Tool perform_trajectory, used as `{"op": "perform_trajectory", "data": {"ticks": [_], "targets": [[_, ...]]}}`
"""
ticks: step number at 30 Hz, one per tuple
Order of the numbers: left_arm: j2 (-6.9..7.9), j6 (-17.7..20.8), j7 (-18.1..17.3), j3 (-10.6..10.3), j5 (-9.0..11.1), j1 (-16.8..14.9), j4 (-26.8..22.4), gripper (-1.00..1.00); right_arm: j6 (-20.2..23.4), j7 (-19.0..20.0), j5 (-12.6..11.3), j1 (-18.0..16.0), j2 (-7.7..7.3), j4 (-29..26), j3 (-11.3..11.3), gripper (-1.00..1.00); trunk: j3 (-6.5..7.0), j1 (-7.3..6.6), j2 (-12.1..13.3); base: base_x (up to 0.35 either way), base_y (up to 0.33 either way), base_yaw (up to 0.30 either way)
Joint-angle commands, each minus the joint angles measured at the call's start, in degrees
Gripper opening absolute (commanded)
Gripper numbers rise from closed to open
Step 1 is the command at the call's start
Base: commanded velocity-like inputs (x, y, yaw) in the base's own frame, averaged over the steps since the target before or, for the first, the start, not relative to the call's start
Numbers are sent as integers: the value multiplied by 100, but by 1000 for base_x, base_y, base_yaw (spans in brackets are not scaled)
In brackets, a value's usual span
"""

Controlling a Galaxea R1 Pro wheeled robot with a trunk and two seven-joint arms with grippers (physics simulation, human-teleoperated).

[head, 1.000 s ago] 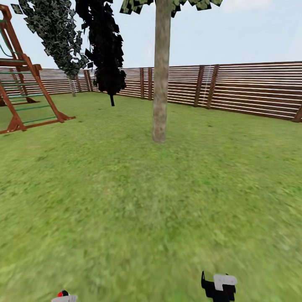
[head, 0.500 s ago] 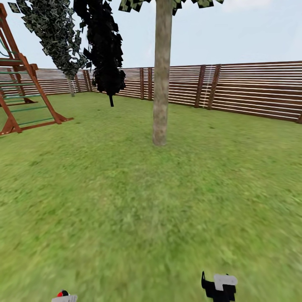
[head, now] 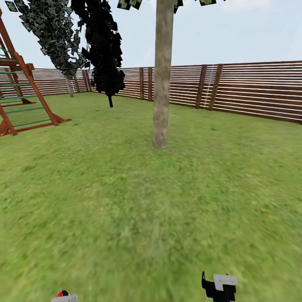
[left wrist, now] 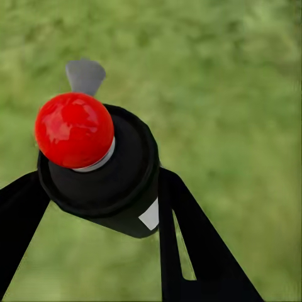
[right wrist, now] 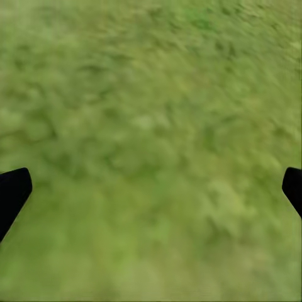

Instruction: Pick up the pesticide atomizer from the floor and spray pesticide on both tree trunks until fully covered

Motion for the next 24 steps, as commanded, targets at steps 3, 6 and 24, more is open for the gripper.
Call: {"op": "perform_trajectory", "data": {"ticks": [3,6,24], "targets": [[-1,-36,-59,44,22,-4,5,-100,-11,-28,61,-4,3,4,-41,100,-5,3,-2,338,0,0],[-2,-38,-59,44,21,-4,5,-100,-11,-26,62,-4,3,4,-41,100,-5,3,-2,339,0,0],[24,-72,233,44,27,-4,-10,-100,-11,-20,56,-4,18,127,-42,100,-5,3,-2,338,0,0]]}}
